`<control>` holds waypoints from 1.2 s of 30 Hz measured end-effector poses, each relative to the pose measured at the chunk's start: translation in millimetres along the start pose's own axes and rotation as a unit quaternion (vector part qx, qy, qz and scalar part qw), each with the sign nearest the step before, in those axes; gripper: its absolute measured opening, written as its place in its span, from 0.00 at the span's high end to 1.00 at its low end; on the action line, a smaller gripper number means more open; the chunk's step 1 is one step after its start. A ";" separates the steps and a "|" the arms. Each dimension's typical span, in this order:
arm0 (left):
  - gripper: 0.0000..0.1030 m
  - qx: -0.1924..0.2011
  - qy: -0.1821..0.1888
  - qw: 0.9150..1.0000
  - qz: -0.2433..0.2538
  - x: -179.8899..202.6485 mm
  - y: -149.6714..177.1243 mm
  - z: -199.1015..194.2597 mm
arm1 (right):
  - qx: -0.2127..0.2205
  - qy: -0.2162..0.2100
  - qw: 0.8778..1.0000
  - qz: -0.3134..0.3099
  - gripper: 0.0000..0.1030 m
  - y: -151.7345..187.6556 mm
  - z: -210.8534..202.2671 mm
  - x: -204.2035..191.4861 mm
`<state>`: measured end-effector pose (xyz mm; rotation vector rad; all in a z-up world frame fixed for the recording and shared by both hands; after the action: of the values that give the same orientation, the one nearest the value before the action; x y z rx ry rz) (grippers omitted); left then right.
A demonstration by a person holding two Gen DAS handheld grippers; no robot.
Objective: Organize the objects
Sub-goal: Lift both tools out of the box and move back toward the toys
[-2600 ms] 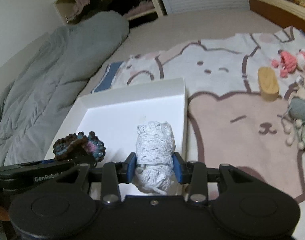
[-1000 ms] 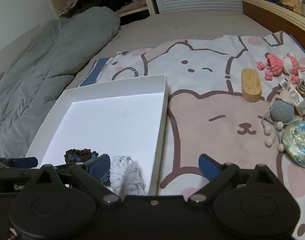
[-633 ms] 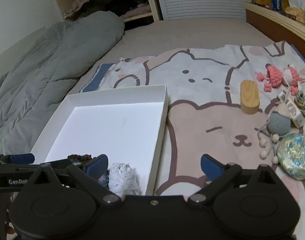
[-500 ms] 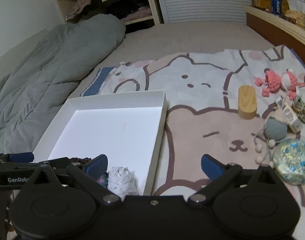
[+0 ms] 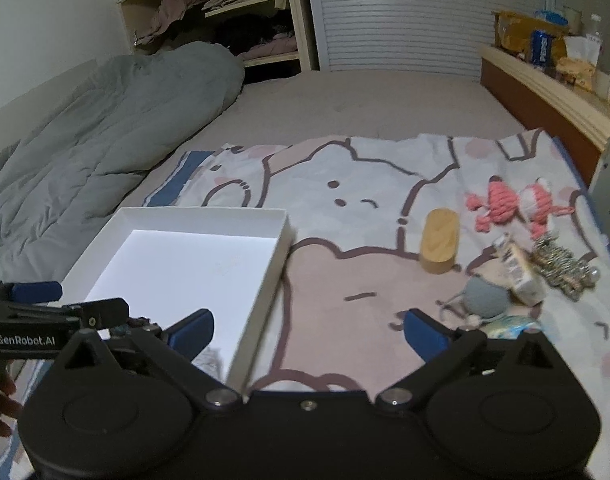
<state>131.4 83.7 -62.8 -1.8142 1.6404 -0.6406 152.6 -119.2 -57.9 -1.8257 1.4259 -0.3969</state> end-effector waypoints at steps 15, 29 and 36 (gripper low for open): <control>0.00 0.049 0.042 0.998 -0.006 51.2 -17.9 -25.1 | 0.026 0.060 0.998 0.002 0.00 -3.9 -42.8 72.3; 0.00 0.085 0.089 0.992 0.014 102.6 -13.6 -27.3 | 0.059 0.107 0.992 0.035 0.00 2.9 -53.1 140.9; 0.00 0.096 0.118 0.988 0.031 129.2 -15.4 -23.3 | 0.094 0.095 0.991 0.011 0.00 12.0 -42.6 169.7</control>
<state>141.1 -46.4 -41.0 -1.5922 1.7115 -0.9812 171.6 -292.8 -74.1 -1.6546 1.4805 -0.6846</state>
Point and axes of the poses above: each gripper's, at about its wrist camera, not at the fingertips, and z roughly the way its jaws point, x to its right, y to its underside, the point moved 8 cm from there along z, roughly the way its jaws point, and after that the axes turned 6 degrees about -y, right-handed, at the moved point
